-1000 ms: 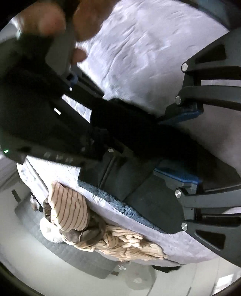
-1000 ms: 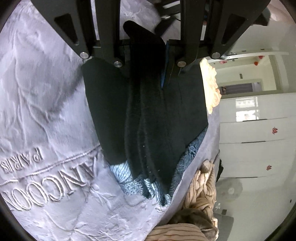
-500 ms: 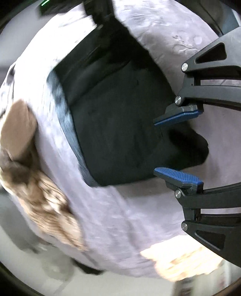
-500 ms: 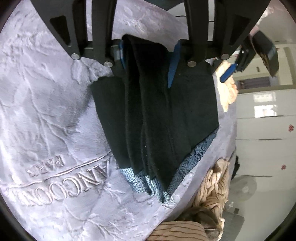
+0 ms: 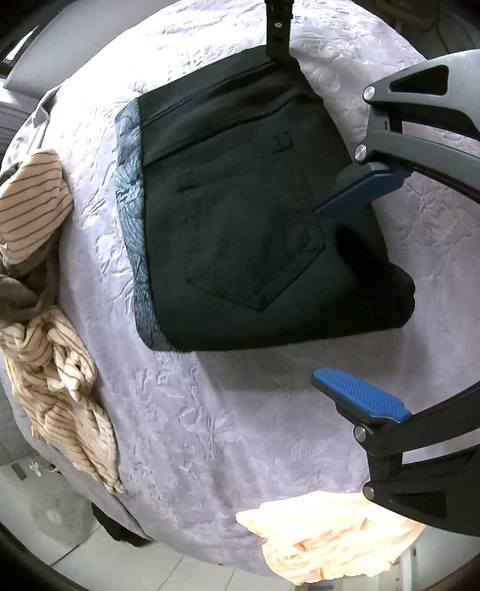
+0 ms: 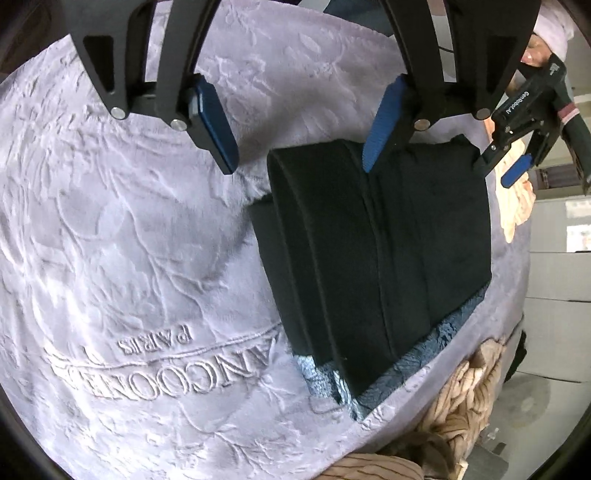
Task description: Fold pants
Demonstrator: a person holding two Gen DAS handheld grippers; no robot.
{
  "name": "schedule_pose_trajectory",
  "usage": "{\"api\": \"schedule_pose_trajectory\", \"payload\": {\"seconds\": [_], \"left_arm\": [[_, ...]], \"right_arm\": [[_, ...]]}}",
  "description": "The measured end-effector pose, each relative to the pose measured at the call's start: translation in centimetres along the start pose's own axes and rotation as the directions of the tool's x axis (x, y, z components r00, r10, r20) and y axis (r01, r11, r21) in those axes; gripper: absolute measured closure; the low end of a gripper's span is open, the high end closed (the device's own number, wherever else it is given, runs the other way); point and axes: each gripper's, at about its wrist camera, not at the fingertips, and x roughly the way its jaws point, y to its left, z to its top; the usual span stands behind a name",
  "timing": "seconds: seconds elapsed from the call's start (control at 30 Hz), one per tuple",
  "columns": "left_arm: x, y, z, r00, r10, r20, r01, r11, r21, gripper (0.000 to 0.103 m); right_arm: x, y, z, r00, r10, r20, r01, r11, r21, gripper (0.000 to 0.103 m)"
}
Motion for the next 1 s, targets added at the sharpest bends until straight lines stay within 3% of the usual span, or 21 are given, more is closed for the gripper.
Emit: {"api": "schedule_pose_trajectory", "payload": {"seconds": [0.3,0.67,0.77,1.0], "left_arm": [[1.0,1.0,0.3,0.999,0.002,-0.048,-0.005,0.999,-0.05,0.018],[1.8,1.3,0.6,0.995,-0.057,-0.079,0.05,0.995,-0.085,0.018],[2.2,1.3,0.8,0.994,-0.06,-0.092,0.051,0.994,-0.096,0.0],[2.7,1.3,0.9,0.993,-0.058,-0.107,0.046,0.993,-0.109,0.0]], "right_arm": [[-0.2,0.1,-0.5,0.999,-0.037,-0.019,0.037,0.999,-0.012,0.026],[-0.9,0.0,-0.4,0.999,0.035,0.022,-0.035,0.999,-0.002,0.021],[-0.9,-0.2,-0.1,0.998,0.056,0.028,-0.056,0.998,-0.001,0.02],[-0.6,0.0,0.1,0.998,0.064,0.02,-0.063,0.998,-0.021,0.019]]}}
